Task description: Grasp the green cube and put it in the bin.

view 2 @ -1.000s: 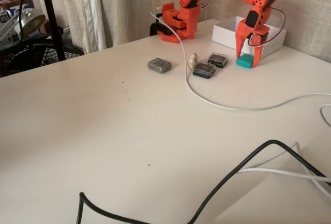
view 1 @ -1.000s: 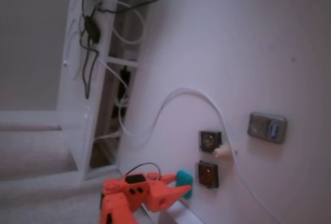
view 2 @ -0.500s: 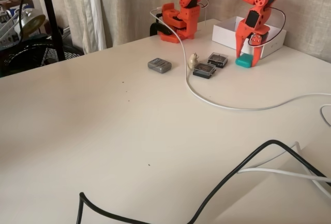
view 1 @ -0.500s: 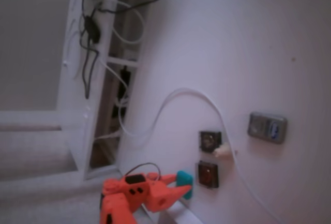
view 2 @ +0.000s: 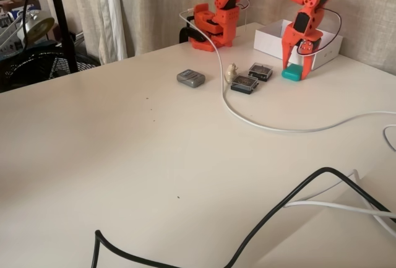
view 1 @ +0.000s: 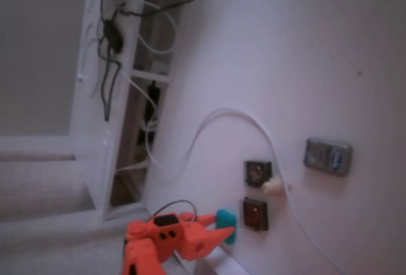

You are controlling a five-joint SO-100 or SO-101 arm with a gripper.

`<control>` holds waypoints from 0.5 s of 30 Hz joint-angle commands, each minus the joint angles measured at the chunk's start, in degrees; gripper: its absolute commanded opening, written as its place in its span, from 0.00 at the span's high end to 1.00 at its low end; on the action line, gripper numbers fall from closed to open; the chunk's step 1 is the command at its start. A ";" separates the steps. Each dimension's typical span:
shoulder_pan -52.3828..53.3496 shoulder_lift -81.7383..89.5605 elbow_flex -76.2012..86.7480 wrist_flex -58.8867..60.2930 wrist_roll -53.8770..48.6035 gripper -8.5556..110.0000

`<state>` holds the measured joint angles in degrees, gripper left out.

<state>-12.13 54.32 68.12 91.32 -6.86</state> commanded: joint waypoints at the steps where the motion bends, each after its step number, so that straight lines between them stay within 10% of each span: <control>1: 0.18 1.32 -0.44 -3.25 -0.35 1.00; 15: -0.62 9.67 -0.79 -11.16 -2.99 1.00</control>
<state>-12.22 58.62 68.20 82.97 -8.53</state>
